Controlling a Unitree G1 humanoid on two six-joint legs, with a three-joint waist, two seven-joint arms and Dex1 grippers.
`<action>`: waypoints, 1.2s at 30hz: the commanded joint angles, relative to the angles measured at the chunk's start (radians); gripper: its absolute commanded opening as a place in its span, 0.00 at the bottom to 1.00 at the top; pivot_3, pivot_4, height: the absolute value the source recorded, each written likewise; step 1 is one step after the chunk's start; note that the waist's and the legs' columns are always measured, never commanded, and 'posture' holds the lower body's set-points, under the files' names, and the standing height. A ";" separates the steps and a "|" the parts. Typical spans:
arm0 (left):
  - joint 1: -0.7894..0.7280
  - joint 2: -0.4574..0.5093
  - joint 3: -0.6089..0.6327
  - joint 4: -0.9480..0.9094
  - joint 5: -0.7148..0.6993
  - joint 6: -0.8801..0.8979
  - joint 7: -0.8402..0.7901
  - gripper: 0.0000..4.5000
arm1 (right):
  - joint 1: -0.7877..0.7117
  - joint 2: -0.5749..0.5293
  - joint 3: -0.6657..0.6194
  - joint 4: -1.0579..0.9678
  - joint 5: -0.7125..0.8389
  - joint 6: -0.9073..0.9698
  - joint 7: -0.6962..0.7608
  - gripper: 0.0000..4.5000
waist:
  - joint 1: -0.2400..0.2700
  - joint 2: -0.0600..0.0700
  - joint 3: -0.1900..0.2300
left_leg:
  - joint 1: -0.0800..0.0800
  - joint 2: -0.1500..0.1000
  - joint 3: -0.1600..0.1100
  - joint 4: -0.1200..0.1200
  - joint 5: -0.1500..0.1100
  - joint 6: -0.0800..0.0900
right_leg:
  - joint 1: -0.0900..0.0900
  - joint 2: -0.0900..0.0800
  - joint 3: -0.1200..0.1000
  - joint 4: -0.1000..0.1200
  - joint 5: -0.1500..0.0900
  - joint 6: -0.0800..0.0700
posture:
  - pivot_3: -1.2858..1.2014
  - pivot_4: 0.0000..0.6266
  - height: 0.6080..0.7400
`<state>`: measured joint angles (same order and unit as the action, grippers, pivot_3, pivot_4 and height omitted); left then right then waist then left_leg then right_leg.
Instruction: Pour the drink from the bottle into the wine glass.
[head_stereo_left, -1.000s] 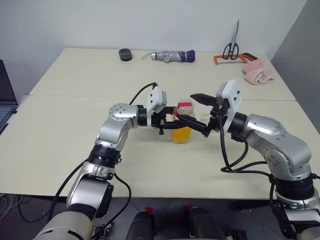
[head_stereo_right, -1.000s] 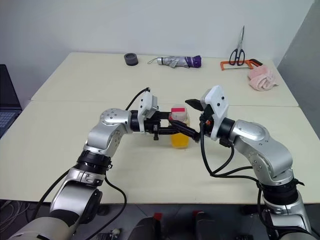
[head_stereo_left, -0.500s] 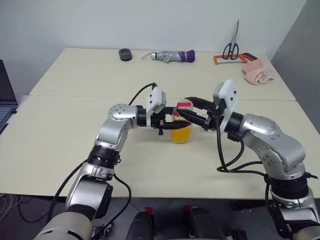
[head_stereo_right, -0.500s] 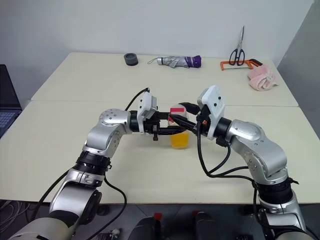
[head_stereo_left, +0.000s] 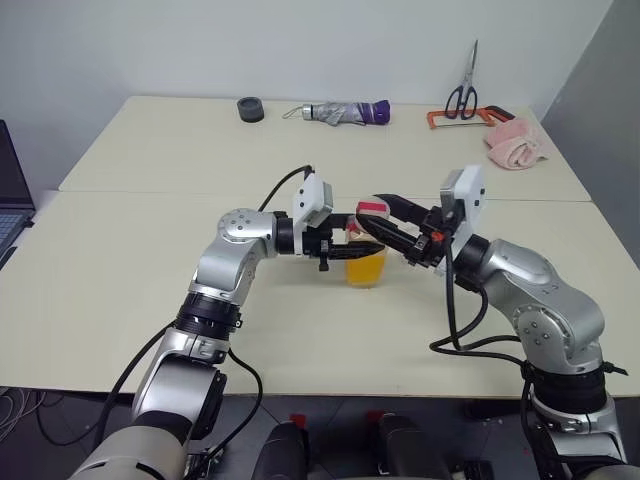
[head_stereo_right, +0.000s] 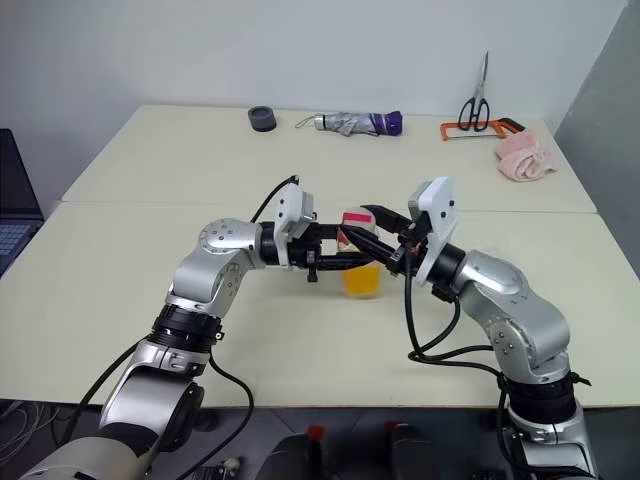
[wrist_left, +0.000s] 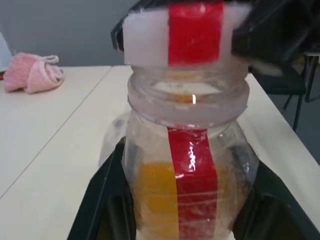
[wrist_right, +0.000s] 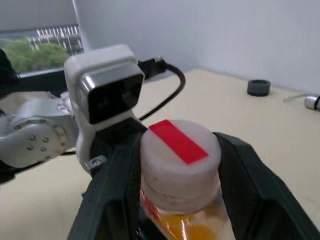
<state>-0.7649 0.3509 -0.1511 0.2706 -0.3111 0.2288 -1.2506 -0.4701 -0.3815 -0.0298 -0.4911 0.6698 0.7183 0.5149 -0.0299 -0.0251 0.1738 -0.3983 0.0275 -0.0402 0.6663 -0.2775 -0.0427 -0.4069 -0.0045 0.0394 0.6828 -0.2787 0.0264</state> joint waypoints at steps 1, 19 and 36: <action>-0.010 0.003 0.012 -0.042 -0.018 -0.008 0.001 0.41 | -0.011 -0.008 -0.038 -0.053 0.043 0.011 -0.016 0.39 | 0.000 0.000 0.000 | 0.000 0.000 0.000 0.000 0.000 0.000 | 0.000 0.000 0.000 0.000 0.000 0.000 | 0.52 0.24 1.00; 0.005 0.007 0.030 -0.057 -0.025 -0.006 0.045 0.41 | 0.414 -0.254 -0.299 -0.007 -0.154 -0.101 -0.007 0.39 | 0.016 0.000 0.000 | -0.001 -0.001 0.003 -0.001 0.000 0.000 | 0.001 0.000 0.001 -0.002 0.000 0.000 | 0.52 0.24 1.00; 0.015 0.019 0.051 -0.065 -0.028 0.002 0.085 0.40 | 0.574 -0.155 -0.310 0.317 -0.295 -0.302 -0.022 0.98 | -0.002 0.001 -0.001 | 0.003 0.001 0.007 -0.001 0.000 0.000 | 0.002 0.003 0.005 0.001 0.000 0.000 | 0.52 0.24 1.00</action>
<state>-0.7464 0.3633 -0.1345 0.2597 -0.3127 0.2347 -1.1825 0.0926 -0.5282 -0.3229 -0.1310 0.3424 0.4035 0.4656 -0.0322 -0.0240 0.1731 -0.3949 0.0284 -0.0331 0.6655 -0.2774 -0.0426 -0.4050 -0.0013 0.0445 0.6838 -0.2789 0.0267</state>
